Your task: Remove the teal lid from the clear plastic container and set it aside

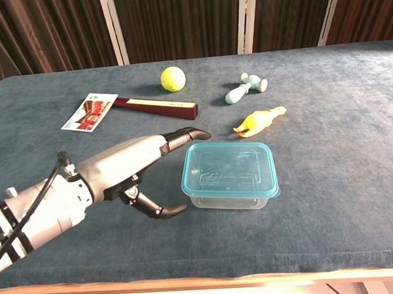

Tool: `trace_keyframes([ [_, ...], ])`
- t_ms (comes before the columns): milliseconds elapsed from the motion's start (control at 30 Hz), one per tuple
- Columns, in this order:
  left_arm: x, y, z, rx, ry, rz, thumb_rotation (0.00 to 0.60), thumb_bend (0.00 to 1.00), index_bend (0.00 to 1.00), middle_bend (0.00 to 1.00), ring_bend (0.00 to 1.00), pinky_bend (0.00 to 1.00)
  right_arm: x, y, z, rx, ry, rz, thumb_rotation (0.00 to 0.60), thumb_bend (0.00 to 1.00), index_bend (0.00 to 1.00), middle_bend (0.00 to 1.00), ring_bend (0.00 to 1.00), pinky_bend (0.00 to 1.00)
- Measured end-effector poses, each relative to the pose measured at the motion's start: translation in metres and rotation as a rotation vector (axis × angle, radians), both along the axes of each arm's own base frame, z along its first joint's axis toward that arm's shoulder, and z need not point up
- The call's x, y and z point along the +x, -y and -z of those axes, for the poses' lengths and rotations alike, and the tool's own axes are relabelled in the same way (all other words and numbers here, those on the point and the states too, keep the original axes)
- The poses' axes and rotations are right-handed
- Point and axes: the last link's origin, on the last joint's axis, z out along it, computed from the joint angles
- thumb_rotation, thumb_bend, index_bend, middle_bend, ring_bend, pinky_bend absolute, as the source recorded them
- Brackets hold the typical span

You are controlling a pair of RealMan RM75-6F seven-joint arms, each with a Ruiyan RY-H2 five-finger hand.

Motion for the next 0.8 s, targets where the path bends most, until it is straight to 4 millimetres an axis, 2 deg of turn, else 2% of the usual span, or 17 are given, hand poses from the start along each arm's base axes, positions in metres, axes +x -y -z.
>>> trace_keyframes([
  [467, 0.022, -0.017, 0.025, 0.008, -0.018, 0.033, 0.600, 0.28, 0.00, 0.00, 0.00, 0.00, -0.002, -0.001, -0.005, -0.008, 0.004, 0.011, 0.600, 0.17, 0.00, 0.00, 0.00, 0.00],
  [800, 0.028, -0.031, 0.034, -0.022, -0.068, 0.031, 0.600, 0.28, 0.00, 0.00, 0.00, 0.00, -0.004, -0.002, -0.007, -0.008, 0.009, 0.021, 0.600, 0.17, 0.00, 0.00, 0.00, 0.00],
])
